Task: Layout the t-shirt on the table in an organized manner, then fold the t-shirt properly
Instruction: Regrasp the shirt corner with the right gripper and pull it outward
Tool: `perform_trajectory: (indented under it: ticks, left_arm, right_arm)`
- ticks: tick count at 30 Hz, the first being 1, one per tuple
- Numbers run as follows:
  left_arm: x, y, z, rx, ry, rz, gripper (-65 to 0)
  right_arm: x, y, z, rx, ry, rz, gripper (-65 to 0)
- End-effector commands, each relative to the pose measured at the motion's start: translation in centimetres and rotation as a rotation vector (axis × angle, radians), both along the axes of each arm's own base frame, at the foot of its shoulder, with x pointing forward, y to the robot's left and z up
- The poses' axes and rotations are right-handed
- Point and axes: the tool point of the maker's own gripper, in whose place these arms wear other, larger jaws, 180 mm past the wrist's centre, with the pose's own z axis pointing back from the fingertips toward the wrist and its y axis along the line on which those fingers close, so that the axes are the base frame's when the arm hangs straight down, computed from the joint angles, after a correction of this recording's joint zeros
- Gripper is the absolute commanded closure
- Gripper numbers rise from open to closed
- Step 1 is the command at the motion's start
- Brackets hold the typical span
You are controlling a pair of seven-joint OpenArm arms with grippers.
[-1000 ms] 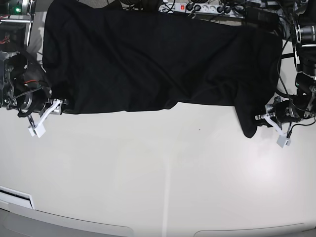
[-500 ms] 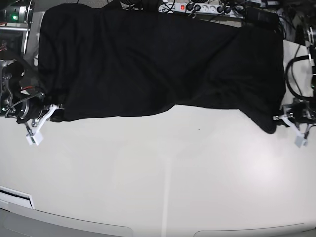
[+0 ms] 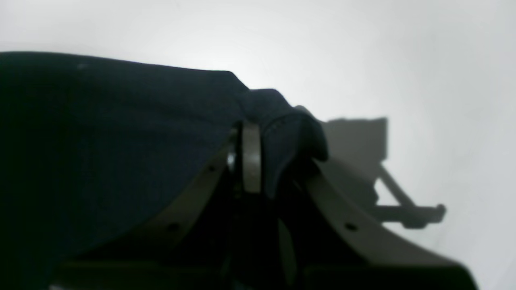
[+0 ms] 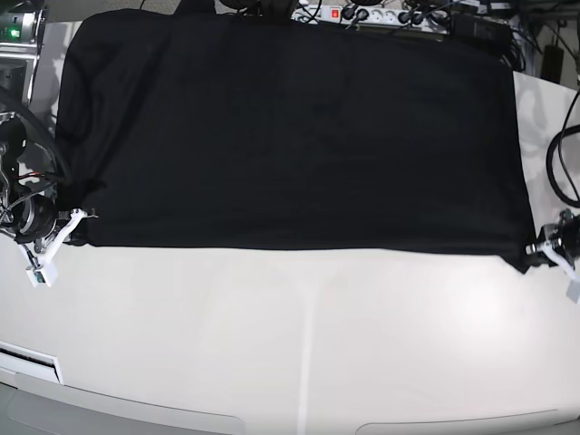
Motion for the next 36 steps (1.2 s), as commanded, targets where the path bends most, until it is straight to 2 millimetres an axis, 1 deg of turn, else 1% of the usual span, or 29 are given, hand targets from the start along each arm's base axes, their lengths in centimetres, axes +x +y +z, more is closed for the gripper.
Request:
perform_trajectory:
  ticks: [1,8,11,14,15,17,20,22,23,25,28,32,36]
  left_arm:
    - [1.9,1.7,3.4,0.032,-0.091,0.027,0.0]
    - [4.2,1.8,6.6,0.035,-0.163,0.026,0.0]
    - [4.4,1.3,6.9,0.032,-0.174,-0.002,0.0]
    - [3.7,0.2,6.3,0.005,-0.131,-0.062,0.0]
    - [3.2,-0.4,6.0,-0.020,-0.098,-0.087,0.0]
    - [1.7,-1.5,4.9,-0.067,-0.001,-0.134,0.0]
    - [-0.7,-2.4,3.5,-0.119,0.150,-0.167,0.0]
    - [-1.6,-2.9,3.2,-0.156,0.186,-0.177,0.0]
    - [-1.7,-3.2,3.1,-0.176,0.184,-0.179,0.0]
    - [-1.9,-3.4,2.7,-0.190,0.185,-0.179,0.0]
    - [-2.0,-3.4,2.4,-0.180,0.184,-0.177,0.0]
    - [-1.5,-2.5,2.3,-0.126,0.160,-0.157,0.0]
    - [-1.0,-1.9,2.4,-0.092,0.131,-0.142,0.0]
  right_arm:
    - [1.6,-1.6,2.4,-0.053,-0.067,-0.003,0.0]
    - [2.1,-1.3,3.8,-0.080,-0.102,0.017,0.0]
    - [2.1,-1.0,3.8,-0.073,-0.103,0.036,0.0]
    - [1.4,0.7,3.6,-0.026,-0.073,0.136,0.0]
    - [0.9,1.6,3.5,0.002,-0.054,0.185,0.0]
    - [-0.6,3.9,3.3,0.085,0.001,0.311,0.0]
    - [-2.9,6.6,3.5,0.255,0.090,0.364,0.0]
    - [-4.2,8.4,4.1,0.357,0.119,0.413,0.0]
    - [-4.8,9.2,4.6,0.399,0.123,0.437,0.0]
    - [-4.9,10.7,6.0,0.463,0.071,0.473,0.0]
    - [-6.4,12.5,7.4,0.488,0.028,0.539,0.0]
    - [-9.7,14.1,7.7,0.459,0.032,0.614,0.0]
    - [-13.1,15.3,7.0,0.457,0.072,0.652,0.0]
